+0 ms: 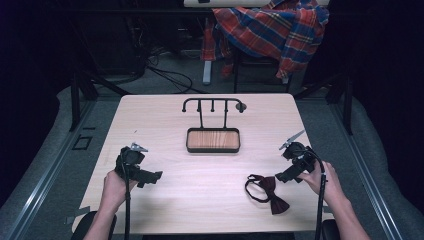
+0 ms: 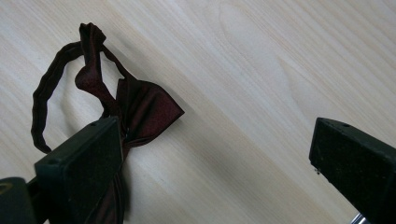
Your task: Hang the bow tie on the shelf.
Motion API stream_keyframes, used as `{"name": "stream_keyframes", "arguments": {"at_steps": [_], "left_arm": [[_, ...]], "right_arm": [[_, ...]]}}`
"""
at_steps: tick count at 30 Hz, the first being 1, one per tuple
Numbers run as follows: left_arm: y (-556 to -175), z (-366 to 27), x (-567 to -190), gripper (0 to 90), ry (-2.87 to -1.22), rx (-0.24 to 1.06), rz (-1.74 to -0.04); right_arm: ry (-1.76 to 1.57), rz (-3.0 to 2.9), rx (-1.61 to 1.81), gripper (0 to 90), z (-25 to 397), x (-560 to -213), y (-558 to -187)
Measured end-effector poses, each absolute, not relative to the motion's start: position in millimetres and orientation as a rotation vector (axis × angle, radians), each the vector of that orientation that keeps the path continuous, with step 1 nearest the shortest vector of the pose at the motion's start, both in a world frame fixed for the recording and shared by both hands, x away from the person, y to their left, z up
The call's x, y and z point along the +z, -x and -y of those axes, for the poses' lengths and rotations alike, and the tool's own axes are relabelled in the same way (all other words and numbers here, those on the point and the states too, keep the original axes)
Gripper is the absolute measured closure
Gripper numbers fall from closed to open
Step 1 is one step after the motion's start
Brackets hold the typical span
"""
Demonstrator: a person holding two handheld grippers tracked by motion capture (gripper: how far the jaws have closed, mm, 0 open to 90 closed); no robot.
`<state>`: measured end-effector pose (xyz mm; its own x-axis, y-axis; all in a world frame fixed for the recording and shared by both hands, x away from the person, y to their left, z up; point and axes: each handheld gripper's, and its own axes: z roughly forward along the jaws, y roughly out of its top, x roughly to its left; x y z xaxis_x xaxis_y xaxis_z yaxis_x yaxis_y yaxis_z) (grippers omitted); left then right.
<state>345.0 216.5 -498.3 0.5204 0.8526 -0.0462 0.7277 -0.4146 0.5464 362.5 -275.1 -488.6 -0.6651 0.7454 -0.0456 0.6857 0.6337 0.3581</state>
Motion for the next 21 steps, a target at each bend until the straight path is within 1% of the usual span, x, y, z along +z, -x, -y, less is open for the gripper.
{"name": "stream_keyframes", "arguments": {"at_steps": [12, 13, 18, 21], "left_arm": [[-345.0, -217.0, -498.4, 0.1, -2.254, 0.32, -1.286], [-345.3, -216.4, -498.1, 0.1, -2.252, 0.323, -1.287], [-346.6, -213.0, -499.1, 0.1, -2.262, 0.314, -1.273], [-346.3, -214.8, -498.9, 0.1, -2.253, 0.316, -1.281]], "right_arm": [[-1.116, -2.694, 0.472, 2.0, 267.9, -486.4, -361.9], [-1.103, -2.702, 0.484, 3.9, 266.4, -485.7, -361.2], [-1.071, -2.723, 0.526, 7.6, 263.4, -484.9, -357.9], [-1.051, -2.721, 0.579, 16.6, 259.2, -483.8, -357.5]]}}
